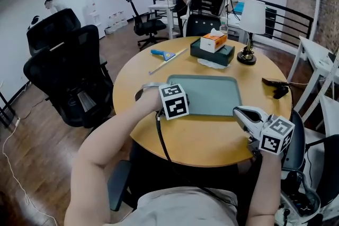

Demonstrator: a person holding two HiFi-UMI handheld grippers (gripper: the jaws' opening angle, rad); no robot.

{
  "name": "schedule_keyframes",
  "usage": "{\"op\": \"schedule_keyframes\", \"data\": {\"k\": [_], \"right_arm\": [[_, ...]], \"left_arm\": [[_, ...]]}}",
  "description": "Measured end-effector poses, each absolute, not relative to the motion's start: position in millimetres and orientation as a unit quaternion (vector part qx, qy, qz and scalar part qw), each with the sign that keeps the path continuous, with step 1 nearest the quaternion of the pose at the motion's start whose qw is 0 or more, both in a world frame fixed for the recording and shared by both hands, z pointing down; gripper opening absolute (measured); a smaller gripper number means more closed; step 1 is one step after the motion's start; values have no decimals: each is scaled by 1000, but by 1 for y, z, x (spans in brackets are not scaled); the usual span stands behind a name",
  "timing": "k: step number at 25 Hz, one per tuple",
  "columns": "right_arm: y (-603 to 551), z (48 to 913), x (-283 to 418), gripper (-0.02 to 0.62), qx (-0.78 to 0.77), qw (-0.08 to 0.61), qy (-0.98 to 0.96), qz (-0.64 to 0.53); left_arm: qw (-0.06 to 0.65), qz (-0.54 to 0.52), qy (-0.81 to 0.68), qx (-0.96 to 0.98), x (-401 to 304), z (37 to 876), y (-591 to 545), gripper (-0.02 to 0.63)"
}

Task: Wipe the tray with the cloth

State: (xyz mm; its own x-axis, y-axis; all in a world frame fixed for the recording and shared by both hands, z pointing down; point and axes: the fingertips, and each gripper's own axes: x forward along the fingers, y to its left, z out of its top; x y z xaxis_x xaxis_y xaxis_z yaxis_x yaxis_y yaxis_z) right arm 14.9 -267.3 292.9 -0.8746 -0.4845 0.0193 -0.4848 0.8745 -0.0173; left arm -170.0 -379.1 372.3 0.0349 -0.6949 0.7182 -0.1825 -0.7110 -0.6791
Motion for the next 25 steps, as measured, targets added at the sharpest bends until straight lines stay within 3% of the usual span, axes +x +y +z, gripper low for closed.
{"op": "schedule_keyframes", "data": {"k": [7, 11, 15, 18, 21, 23, 25], "right_arm": [[-269, 294, 16, 2, 251, 10, -968, 11], [-267, 294, 5, 2, 243, 12, -970, 9], [-265, 297, -2, 2, 235, 19, -972, 8], [-267, 298, -3, 2, 235, 21, -972, 9], [-267, 297, -4, 2, 234, 22, -972, 8], [-268, 297, -5, 2, 234, 22, -972, 7], [-268, 299, -5, 2, 235, 22, -972, 8]], "left_arm": [[283, -473, 550, -627, -230, 281, -379, 369], [311, -487, 610, -542, -283, 263, -367, 369], [272, -573, 592, -498, -327, 313, -368, 370], [196, -581, 557, -560, -332, 357, -368, 370], [183, -576, 543, -583, -329, 366, -368, 377], [185, -577, 543, -581, -330, 362, -367, 409], [187, -573, 554, -574, -331, 355, -361, 510]]}}
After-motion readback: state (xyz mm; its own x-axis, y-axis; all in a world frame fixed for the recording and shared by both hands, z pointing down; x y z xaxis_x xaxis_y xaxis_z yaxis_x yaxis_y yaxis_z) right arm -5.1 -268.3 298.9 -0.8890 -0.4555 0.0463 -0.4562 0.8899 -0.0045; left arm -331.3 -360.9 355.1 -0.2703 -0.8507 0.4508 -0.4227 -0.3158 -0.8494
